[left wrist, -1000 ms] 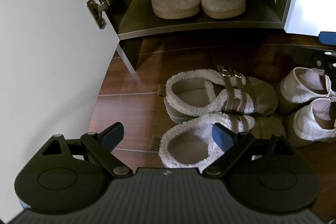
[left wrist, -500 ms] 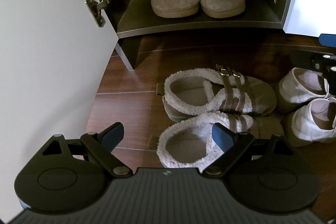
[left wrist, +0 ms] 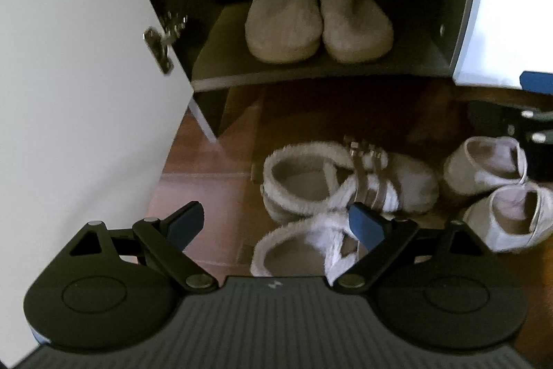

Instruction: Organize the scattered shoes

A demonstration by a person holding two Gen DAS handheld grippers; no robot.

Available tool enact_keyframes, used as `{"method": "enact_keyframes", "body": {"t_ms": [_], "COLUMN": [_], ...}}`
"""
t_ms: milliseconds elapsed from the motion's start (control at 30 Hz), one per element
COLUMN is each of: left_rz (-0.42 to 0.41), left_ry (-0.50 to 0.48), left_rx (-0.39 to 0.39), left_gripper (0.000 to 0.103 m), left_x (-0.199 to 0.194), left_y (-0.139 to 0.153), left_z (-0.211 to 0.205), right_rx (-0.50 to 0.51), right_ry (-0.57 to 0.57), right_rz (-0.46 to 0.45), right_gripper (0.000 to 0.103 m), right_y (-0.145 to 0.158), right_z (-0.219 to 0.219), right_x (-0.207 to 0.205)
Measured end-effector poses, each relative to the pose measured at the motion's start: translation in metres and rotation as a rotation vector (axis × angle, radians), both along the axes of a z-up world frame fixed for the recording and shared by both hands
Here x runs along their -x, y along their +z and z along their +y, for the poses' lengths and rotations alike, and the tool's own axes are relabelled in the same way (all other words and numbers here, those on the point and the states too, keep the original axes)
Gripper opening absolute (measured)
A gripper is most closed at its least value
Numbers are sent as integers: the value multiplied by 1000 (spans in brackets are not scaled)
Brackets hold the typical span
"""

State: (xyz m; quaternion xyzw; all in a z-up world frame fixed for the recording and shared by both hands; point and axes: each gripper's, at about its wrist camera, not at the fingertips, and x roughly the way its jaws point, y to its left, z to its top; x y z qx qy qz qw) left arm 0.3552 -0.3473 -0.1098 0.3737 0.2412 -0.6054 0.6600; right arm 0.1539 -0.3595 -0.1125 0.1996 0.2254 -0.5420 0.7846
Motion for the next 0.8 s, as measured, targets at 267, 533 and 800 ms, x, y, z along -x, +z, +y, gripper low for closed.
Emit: {"method": "enact_keyframes", "body": {"t_ms": [267, 533, 800], "left_rz": [-26, -64, -102], "left_ry": [-9, -19, -30], "left_rx": [88, 184, 254], "left_gripper": [93, 94, 100], "left_x": [10, 21, 31], "left_y": [45, 103, 135], "left_z": [-20, -37, -36], "right_rx": [97, 195, 269], "right_ry": [-62, -103, -99], "right_rz": [-45, -80, -172], "right_gripper": [97, 100, 102], "right_y": [51, 116, 157], "right_z": [-1, -5, 1], "right_x": [16, 24, 32]}}
